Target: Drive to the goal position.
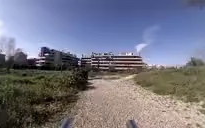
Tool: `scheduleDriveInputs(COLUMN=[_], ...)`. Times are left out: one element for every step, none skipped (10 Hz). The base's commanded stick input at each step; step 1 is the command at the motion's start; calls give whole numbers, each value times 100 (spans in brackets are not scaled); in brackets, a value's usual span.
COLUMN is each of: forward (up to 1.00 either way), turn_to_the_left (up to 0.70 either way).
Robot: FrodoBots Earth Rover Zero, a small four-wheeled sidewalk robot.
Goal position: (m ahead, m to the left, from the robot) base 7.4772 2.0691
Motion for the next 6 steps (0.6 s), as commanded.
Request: scheduleDriveInputs(forward=[50,50,50,50,50,50], turn_to_the_left=[0,0,0,0,0,0])
